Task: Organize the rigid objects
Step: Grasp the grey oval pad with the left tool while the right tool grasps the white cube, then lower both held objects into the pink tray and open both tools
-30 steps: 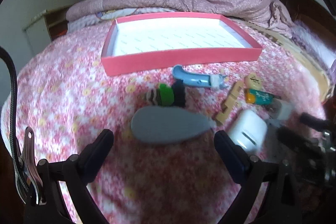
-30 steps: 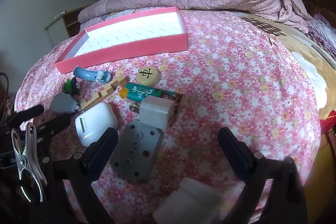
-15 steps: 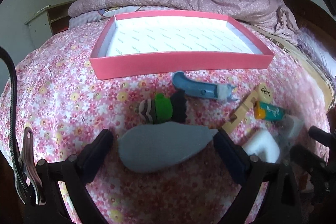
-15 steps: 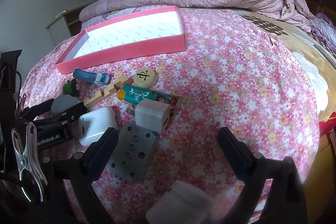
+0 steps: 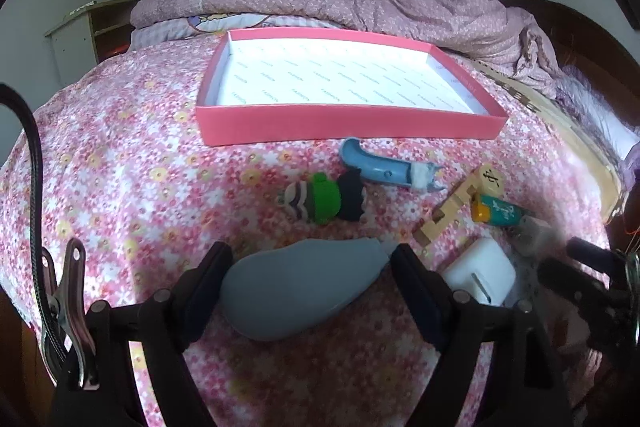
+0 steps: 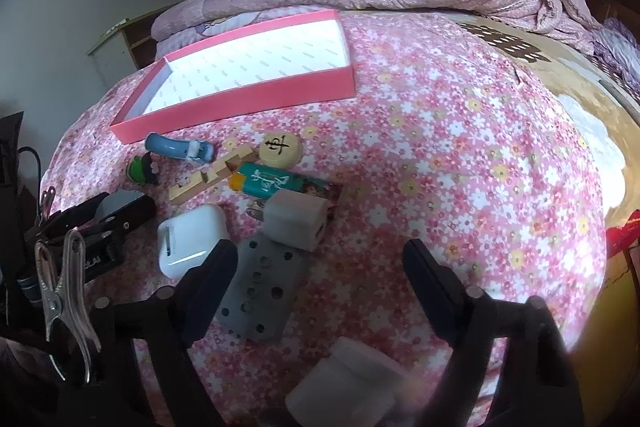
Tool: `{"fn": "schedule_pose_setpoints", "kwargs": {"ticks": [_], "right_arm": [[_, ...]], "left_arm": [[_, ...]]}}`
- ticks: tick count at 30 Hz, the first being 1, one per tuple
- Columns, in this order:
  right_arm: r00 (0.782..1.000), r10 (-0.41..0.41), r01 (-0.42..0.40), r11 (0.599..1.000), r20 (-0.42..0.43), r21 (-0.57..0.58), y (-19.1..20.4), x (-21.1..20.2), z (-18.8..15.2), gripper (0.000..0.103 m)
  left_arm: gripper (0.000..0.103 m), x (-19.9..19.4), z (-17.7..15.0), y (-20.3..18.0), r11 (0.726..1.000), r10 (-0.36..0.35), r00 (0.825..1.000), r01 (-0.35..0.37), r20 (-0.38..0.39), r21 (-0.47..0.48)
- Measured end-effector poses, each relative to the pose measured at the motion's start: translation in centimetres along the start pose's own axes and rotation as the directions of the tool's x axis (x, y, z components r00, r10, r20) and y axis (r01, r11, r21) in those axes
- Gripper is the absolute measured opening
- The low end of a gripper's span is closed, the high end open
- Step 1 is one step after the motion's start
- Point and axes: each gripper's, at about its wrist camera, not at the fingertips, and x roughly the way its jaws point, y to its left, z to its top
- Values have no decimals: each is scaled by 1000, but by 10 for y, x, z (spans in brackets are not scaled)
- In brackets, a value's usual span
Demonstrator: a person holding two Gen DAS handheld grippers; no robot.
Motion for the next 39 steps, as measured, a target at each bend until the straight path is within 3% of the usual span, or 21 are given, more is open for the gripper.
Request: {"fn": "schedule_pose_setpoints", "kwargs": {"ticks": [11, 14, 15, 30, 39], "right_arm": [[999, 27, -27, 1000, -25, 13, 7, 15, 10, 60], [998, 37, -36, 999, -46, 23, 6, 21, 11, 40], [998, 41, -40, 999, -47, 27, 5, 20, 11, 38], [993, 118, -118, 992, -18, -31, 11, -8, 28, 38], [993, 118, -119, 991, -20, -65, 13, -7, 80, 38]], "left_arm": [[85, -13, -7, -1, 1000, 11, 1000, -12, 14, 17], [85, -17, -4, -2, 1000, 4, 1000, -4, 18, 15], [85, -18, -3, -2, 1000, 0, 1000, 0, 19, 13], [85, -33, 21, -7, 1000, -19, 999, 19, 34, 15], [85, -26, 72, -16, 999, -13, 998, 11, 56, 46]]}}
